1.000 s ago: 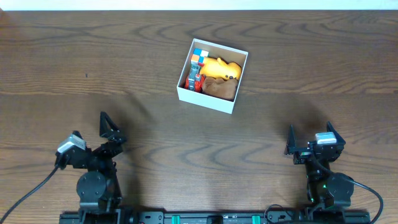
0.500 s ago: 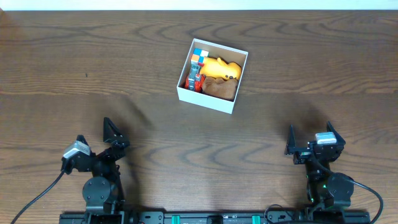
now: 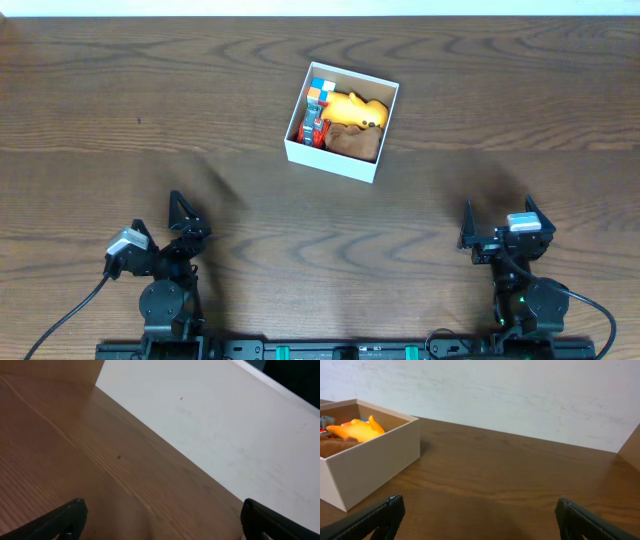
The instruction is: Pack container
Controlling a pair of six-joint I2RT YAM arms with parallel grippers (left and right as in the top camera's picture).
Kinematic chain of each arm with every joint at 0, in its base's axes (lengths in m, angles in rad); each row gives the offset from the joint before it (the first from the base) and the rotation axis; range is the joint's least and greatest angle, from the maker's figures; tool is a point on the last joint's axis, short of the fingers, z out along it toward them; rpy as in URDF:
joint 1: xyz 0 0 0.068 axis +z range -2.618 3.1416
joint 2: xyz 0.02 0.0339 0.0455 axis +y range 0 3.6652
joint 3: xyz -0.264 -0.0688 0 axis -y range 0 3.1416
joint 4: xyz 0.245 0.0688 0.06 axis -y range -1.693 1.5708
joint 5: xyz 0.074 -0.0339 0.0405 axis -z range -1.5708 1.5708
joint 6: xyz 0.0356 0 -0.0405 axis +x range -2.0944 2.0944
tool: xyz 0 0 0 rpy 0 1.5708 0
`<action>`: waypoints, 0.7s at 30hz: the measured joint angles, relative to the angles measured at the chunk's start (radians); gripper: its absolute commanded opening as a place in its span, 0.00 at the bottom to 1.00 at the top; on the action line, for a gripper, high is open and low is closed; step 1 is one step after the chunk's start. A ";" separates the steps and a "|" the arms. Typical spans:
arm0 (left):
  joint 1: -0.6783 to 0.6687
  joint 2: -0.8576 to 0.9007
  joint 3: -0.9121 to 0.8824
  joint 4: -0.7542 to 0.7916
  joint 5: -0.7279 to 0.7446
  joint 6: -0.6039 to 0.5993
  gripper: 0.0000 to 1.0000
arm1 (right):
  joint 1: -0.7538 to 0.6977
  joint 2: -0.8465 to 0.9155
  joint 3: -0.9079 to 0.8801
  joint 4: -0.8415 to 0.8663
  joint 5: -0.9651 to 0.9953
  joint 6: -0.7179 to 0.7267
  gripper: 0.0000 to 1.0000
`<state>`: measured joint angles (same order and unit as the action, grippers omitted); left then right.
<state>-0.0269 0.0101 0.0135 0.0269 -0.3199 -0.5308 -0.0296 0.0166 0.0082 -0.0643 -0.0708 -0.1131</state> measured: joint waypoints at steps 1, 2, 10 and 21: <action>0.000 0.000 0.000 0.000 0.000 -0.002 0.98 | 0.000 0.000 0.000 0.000 0.000 0.000 0.99; 0.000 0.000 0.000 -0.001 0.000 -0.005 0.98 | 0.000 0.000 0.000 0.000 0.000 0.000 0.99; 0.000 0.000 0.000 -0.005 0.032 0.087 0.98 | 0.000 0.000 0.000 0.000 0.000 0.000 0.99; 0.000 0.000 0.000 -0.012 0.168 0.446 0.98 | 0.000 0.000 0.000 0.000 0.000 0.000 0.99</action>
<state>-0.0269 0.0101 0.0135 0.0147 -0.1520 -0.0853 -0.0296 0.0166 0.0082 -0.0643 -0.0708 -0.1131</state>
